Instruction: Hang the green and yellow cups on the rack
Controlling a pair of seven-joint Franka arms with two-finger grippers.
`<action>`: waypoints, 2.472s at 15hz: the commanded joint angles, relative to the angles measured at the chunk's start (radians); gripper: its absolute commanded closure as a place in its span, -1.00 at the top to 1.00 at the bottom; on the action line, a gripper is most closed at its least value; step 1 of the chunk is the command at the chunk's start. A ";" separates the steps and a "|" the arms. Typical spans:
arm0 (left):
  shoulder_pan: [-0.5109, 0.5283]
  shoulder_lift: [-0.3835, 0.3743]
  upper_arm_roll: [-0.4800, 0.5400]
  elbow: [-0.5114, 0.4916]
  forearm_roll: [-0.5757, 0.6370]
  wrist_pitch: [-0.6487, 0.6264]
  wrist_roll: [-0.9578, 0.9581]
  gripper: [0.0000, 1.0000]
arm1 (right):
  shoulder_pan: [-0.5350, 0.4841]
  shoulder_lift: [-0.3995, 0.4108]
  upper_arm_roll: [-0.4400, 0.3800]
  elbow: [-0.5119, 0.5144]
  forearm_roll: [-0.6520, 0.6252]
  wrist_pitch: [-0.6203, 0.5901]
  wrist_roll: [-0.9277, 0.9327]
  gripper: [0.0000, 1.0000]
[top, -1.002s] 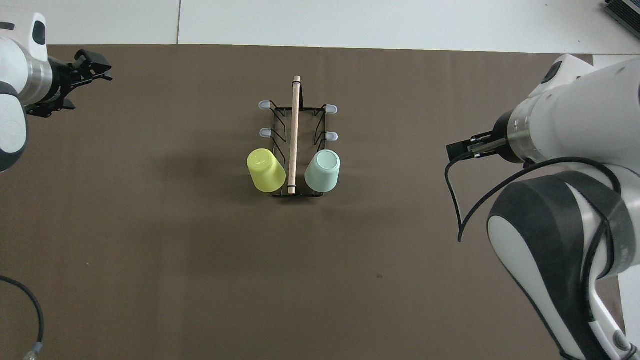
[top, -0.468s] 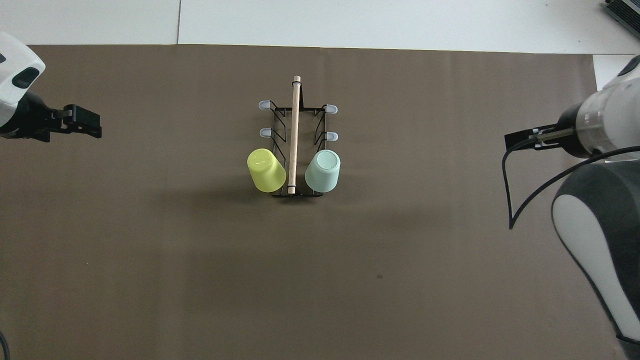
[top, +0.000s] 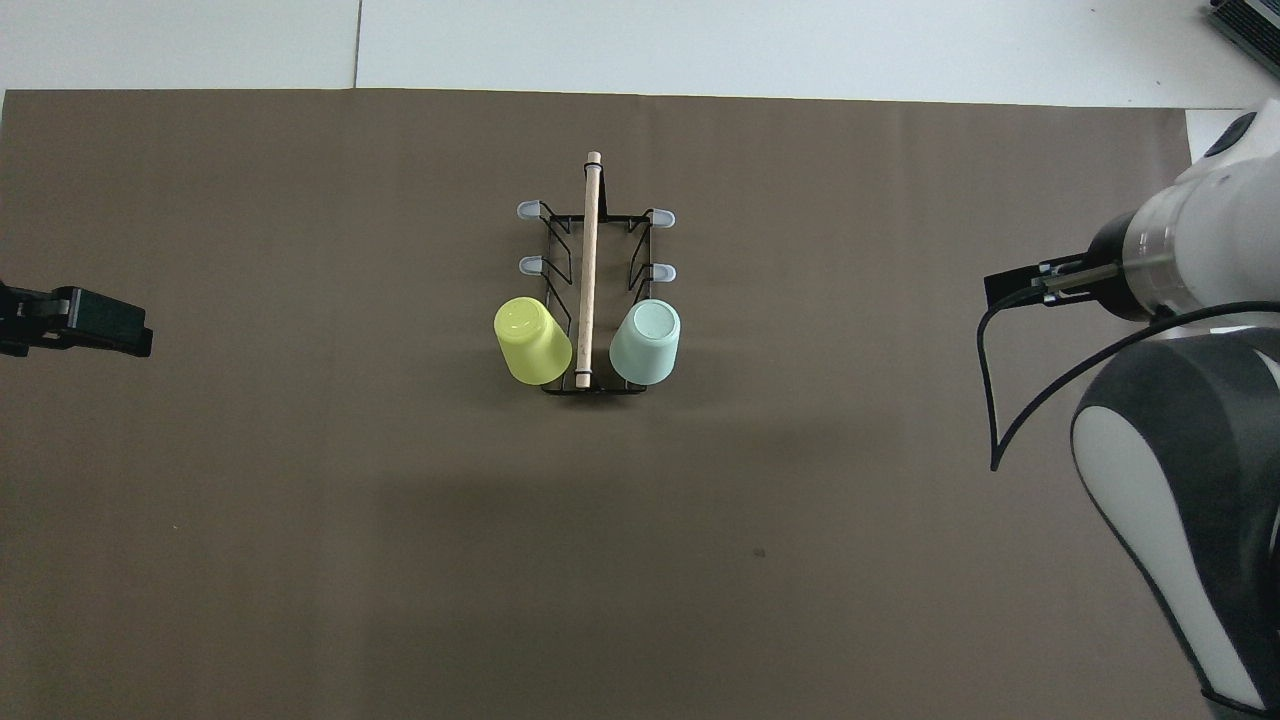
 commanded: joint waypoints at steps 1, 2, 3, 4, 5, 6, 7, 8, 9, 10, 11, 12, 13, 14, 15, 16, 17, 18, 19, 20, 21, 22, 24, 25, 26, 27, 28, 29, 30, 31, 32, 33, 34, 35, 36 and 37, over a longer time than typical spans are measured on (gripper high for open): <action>-0.005 -0.014 0.009 -0.031 -0.006 0.011 0.008 1.00 | 0.002 -0.018 0.002 -0.010 0.030 -0.012 0.001 1.00; -0.002 -0.016 0.008 -0.033 -0.008 0.006 0.010 1.00 | 0.004 -0.018 0.002 -0.010 0.031 -0.007 0.001 1.00; 0.001 -0.020 0.006 -0.044 -0.006 0.003 0.019 1.00 | 0.004 -0.017 0.002 -0.010 0.033 -0.006 0.001 1.00; 0.003 -0.028 0.005 -0.057 -0.006 0.006 0.021 1.00 | 0.004 -0.020 0.004 -0.018 0.038 -0.009 -0.001 1.00; 0.004 -0.028 0.005 -0.057 -0.006 0.003 0.027 1.00 | 0.014 -0.023 0.002 -0.018 0.056 -0.014 0.005 1.00; 0.006 -0.028 0.005 -0.056 -0.005 0.001 0.048 1.00 | 0.022 -0.023 0.002 -0.017 0.073 -0.015 0.005 1.00; 0.012 -0.027 0.005 -0.054 -0.005 0.000 0.080 1.00 | 0.013 -0.023 0.002 -0.018 0.106 -0.014 0.001 1.00; 0.016 -0.028 0.003 -0.054 -0.005 -0.002 0.088 1.00 | 0.005 -0.023 -0.001 -0.021 0.176 -0.015 0.001 1.00; 0.016 -0.028 0.003 -0.059 -0.005 0.000 0.088 1.00 | -0.006 -0.025 -0.003 -0.023 0.230 -0.017 0.002 1.00; 0.016 -0.030 0.003 -0.060 -0.006 -0.002 0.082 1.00 | 0.002 -0.025 -0.004 -0.021 0.237 -0.017 -0.001 1.00; 0.016 -0.031 0.003 -0.064 -0.006 -0.002 0.082 1.00 | 0.007 -0.025 -0.004 -0.018 0.237 -0.017 0.001 1.00; 0.016 -0.031 0.003 -0.062 -0.006 0.003 0.080 1.00 | 0.007 -0.025 -0.004 -0.018 0.237 -0.018 -0.001 1.00; 0.018 -0.030 0.005 -0.061 -0.006 0.009 0.082 1.00 | 0.007 -0.023 -0.004 -0.010 0.235 -0.036 0.001 1.00; 0.018 -0.031 0.005 -0.062 -0.006 0.007 0.082 1.00 | 0.007 -0.026 -0.003 -0.004 0.234 -0.071 0.001 1.00; 0.018 -0.031 0.006 -0.062 -0.006 0.003 0.082 1.00 | 0.007 -0.028 0.000 -0.003 0.232 -0.093 0.004 1.00; 0.016 -0.031 0.005 -0.061 -0.006 0.003 0.082 1.00 | 0.007 -0.034 0.002 0.005 0.219 -0.101 0.002 1.00; 0.013 -0.031 0.005 -0.060 -0.006 0.004 0.082 1.00 | 0.007 -0.034 0.002 0.016 0.185 -0.107 0.001 1.00; 0.009 -0.031 0.005 -0.060 -0.006 0.004 0.082 1.00 | 0.004 -0.034 0.002 0.029 0.129 -0.124 -0.005 1.00; 0.006 -0.031 0.005 -0.062 -0.006 0.004 0.082 1.00 | -0.006 -0.028 0.002 0.058 0.089 -0.145 -0.019 1.00; 0.006 -0.031 0.005 -0.062 -0.006 0.004 0.082 1.00 | -0.015 -0.025 -0.006 0.078 0.084 -0.167 -0.036 1.00; 0.004 -0.031 0.005 -0.062 -0.006 0.003 0.082 1.00 | -0.022 -0.025 -0.022 0.088 0.082 -0.172 -0.051 1.00; 0.004 -0.031 0.005 -0.061 -0.006 0.003 0.082 1.00 | -0.027 -0.025 -0.050 0.089 0.082 -0.172 -0.070 1.00; 0.006 -0.031 0.005 -0.060 -0.006 0.004 0.082 1.00 | -0.013 -0.026 -0.131 0.092 0.099 -0.172 -0.143 1.00; 0.006 -0.031 0.005 -0.062 -0.006 0.003 0.082 1.00 | -0.001 -0.029 -0.153 0.100 0.100 -0.176 -0.150 1.00; 0.006 -0.031 0.005 -0.062 -0.006 0.003 0.082 1.00 | 0.005 -0.029 -0.157 0.105 0.099 -0.187 -0.147 1.00; 0.004 -0.031 0.005 -0.061 -0.005 0.004 0.082 1.00 | 0.008 -0.031 -0.158 0.105 0.100 -0.196 -0.143 1.00; 0.004 -0.031 0.005 -0.060 -0.006 0.003 0.082 1.00 | 0.016 -0.032 -0.158 0.105 0.100 -0.196 -0.116 1.00; 0.006 -0.031 0.005 -0.060 -0.006 0.003 0.082 1.00 | 0.026 -0.032 -0.154 0.105 0.099 -0.196 -0.049 1.00; 0.004 -0.031 0.005 -0.062 -0.006 0.003 0.082 1.00 | 0.039 -0.032 -0.153 0.108 0.097 -0.198 0.020 1.00; 0.006 -0.031 0.005 -0.062 -0.006 0.003 0.082 1.00 | 0.046 -0.029 -0.151 0.117 0.097 -0.199 0.040 1.00; 0.006 -0.031 0.005 -0.061 -0.006 0.003 0.082 1.00 | 0.045 -0.028 -0.150 0.120 0.099 -0.199 0.045 1.00; 0.004 -0.031 0.005 -0.060 -0.006 0.003 0.082 1.00 | 0.045 -0.028 -0.150 0.122 0.099 -0.202 0.047 1.00; 0.004 -0.031 0.005 -0.062 -0.006 0.003 0.082 1.00 | 0.043 -0.025 -0.148 0.132 0.099 -0.213 0.047 1.00; 0.006 -0.031 0.005 -0.062 -0.006 0.003 0.082 1.00 | 0.043 -0.025 -0.148 0.131 0.099 -0.213 0.047 1.00; 0.006 -0.031 0.005 -0.062 -0.006 0.003 0.082 1.00 | 0.043 -0.023 -0.148 0.129 0.099 -0.213 0.047 1.00; 0.004 -0.031 0.005 -0.061 -0.006 0.003 0.082 1.00 | 0.043 -0.014 -0.147 0.132 0.096 -0.213 0.047 1.00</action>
